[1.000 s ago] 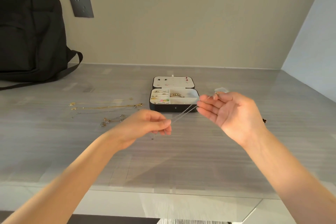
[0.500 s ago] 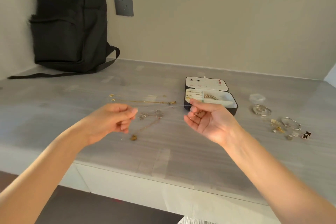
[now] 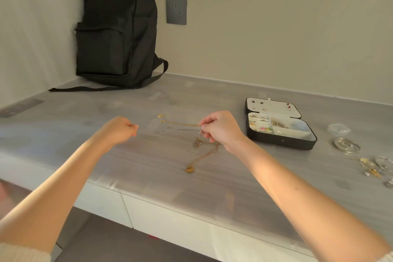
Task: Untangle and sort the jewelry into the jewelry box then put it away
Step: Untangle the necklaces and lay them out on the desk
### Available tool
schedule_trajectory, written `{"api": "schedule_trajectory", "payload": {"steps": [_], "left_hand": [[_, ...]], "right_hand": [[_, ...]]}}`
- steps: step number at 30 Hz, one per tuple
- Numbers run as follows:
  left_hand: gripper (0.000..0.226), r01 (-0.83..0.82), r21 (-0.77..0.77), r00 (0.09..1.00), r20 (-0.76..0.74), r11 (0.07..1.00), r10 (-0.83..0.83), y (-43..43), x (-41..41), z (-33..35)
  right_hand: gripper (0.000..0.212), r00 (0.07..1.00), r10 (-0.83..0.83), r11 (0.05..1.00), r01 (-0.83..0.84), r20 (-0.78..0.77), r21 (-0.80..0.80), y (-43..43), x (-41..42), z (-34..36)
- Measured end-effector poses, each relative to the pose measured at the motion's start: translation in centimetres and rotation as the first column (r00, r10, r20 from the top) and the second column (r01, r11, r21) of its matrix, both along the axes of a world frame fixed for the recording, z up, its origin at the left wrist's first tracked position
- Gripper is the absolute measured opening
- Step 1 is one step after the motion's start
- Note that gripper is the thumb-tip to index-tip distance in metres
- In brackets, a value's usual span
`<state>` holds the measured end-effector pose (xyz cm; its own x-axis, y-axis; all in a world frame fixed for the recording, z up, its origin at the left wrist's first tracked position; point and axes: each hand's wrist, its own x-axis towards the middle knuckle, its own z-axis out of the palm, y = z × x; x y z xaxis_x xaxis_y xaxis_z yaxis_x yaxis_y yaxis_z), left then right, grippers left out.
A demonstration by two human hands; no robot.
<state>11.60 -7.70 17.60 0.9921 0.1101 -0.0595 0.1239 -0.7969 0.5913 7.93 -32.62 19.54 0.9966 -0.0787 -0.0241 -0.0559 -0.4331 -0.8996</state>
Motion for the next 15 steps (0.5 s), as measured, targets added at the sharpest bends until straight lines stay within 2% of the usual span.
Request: {"api": "schedule_trajectory", "payload": {"steps": [2,5,12,15], "left_hand": [[0.026,-0.082,0.117,0.997,0.01,0.99,0.081,0.5,0.9,-0.4],[0.029,-0.121,0.256,0.992,0.012,0.959,0.122,0.9,1.5,-0.9],[0.025,-0.19,0.44,0.98,0.031,0.878,0.196,-0.6,1.1,-0.7],[0.035,-0.255,0.538,0.963,0.064,0.803,0.263,-1.3,0.5,-0.1]], "right_hand": [[0.022,0.999,0.027,0.998,-0.029,-0.044,-0.05,1.2,0.8,-0.1],[0.024,0.989,0.093,0.99,-0.104,-0.117,-0.091,2.7,1.1,-0.5],[0.015,0.975,0.169,0.961,-0.196,-0.146,-0.194,2.4,0.6,-0.6],[0.014,0.971,0.186,0.961,-0.211,-0.148,-0.177,1.1,0.1,0.1]]}}
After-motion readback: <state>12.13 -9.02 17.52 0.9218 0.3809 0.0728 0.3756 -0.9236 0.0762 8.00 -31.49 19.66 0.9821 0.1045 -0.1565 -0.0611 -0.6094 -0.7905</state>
